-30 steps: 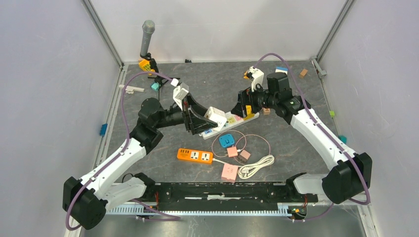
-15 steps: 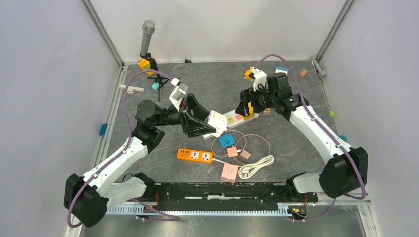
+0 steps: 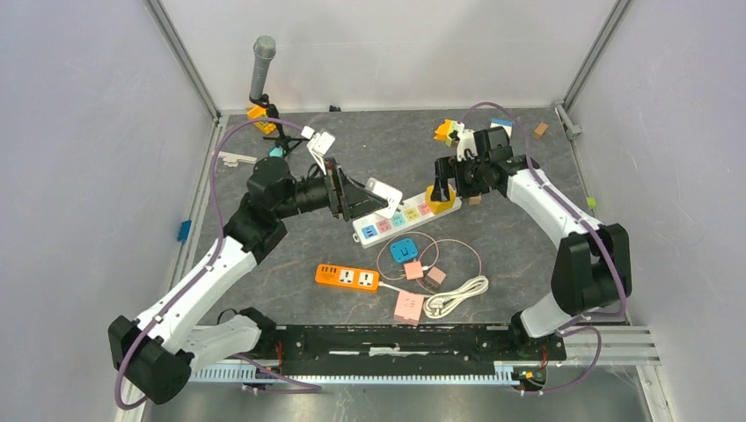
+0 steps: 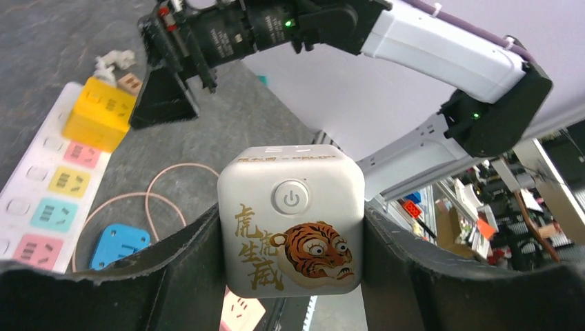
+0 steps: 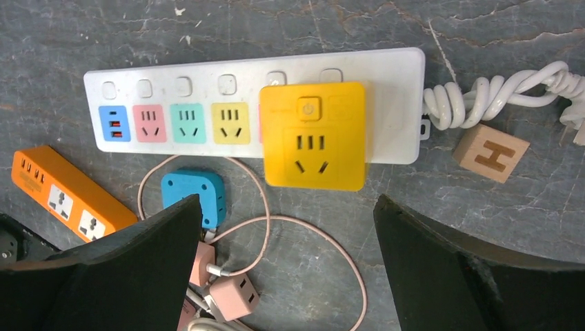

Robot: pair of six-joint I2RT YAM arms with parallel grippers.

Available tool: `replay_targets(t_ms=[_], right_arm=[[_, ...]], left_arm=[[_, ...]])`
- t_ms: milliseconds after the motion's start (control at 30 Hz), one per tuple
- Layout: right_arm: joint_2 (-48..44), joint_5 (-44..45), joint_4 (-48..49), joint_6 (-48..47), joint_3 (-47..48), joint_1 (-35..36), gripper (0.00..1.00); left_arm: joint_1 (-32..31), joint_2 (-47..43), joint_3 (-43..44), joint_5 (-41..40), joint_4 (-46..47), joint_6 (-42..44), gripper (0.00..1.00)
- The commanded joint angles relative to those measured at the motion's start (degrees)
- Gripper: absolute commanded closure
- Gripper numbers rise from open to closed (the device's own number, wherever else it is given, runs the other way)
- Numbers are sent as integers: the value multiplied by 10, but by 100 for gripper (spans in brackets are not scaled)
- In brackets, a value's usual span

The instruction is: Insert the plug

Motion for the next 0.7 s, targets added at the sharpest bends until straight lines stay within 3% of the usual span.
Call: replay_targets(t_ms=[0, 133, 233, 433, 667], right_arm=[[34, -28, -4, 4, 49, -18, 2], [67, -58, -1, 10, 67, -23, 2], [86, -78, 5, 16, 70, -22, 2], [123, -67, 3, -4, 95, -26, 2], [127, -109, 8, 14, 88, -26, 4]], left_arm=[[2, 9, 44, -82, -133, 2, 98], [2, 32, 75, -162, -255, 8, 98], [3, 58, 97, -171, -320, 33, 98], [3, 85, 101, -170, -360, 61, 98], [3, 74, 89, -290, -394, 72, 98]])
